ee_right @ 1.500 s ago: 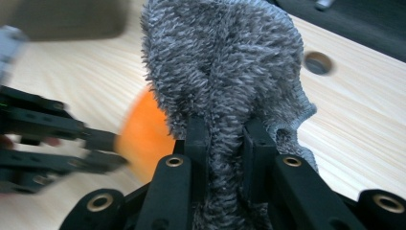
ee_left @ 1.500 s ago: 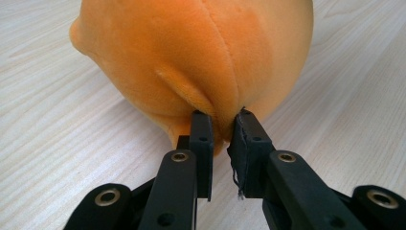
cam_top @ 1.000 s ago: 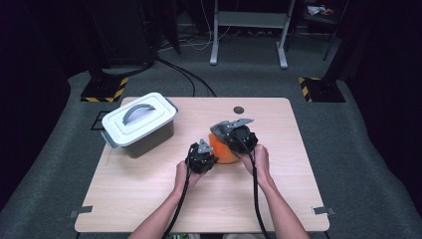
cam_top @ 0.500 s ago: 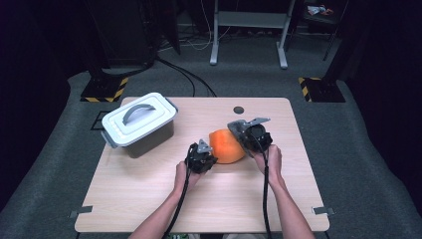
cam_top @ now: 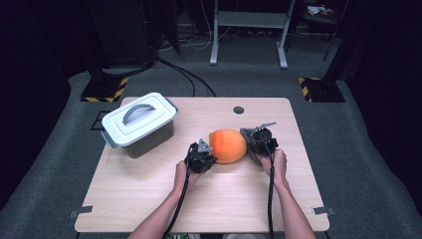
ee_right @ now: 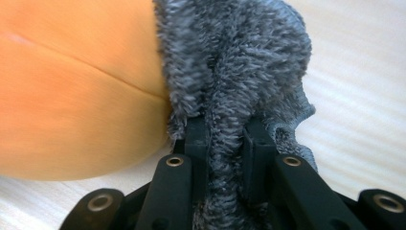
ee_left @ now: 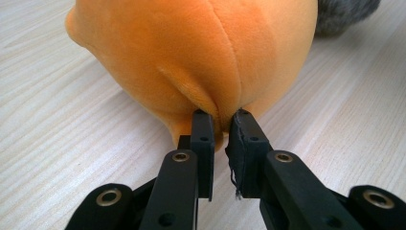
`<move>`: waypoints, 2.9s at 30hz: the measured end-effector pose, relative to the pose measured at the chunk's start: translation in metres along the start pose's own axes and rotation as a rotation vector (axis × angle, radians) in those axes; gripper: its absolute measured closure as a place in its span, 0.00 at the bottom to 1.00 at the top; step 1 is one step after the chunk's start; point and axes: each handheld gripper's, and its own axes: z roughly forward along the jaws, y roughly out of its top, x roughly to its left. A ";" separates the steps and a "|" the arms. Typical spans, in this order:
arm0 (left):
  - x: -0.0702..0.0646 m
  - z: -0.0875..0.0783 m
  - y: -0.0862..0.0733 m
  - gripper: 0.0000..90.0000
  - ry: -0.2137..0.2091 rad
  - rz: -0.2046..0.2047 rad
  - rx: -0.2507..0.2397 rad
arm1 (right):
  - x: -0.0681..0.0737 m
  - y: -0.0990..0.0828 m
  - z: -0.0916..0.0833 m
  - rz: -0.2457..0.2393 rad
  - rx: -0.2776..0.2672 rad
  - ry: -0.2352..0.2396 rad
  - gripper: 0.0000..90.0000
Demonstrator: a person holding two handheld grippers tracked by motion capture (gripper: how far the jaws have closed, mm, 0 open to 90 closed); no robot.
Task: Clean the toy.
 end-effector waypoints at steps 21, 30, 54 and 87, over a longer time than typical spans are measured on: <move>0.003 -0.001 -0.001 0.89 -0.004 -0.009 0.002 | 0.013 0.021 -0.057 -0.039 -0.181 0.077 0.85; 0.004 -0.002 -0.002 0.78 0.010 -0.040 -0.036 | 0.034 0.027 -0.030 -0.071 -0.109 0.065 0.84; -0.005 0.013 -0.003 0.87 0.129 0.002 -0.014 | 0.030 0.028 -0.030 -0.042 -0.123 0.068 0.84; -0.011 -0.007 0.001 0.90 0.087 0.091 -0.036 | 0.085 0.048 -0.036 -0.179 -0.135 0.113 0.84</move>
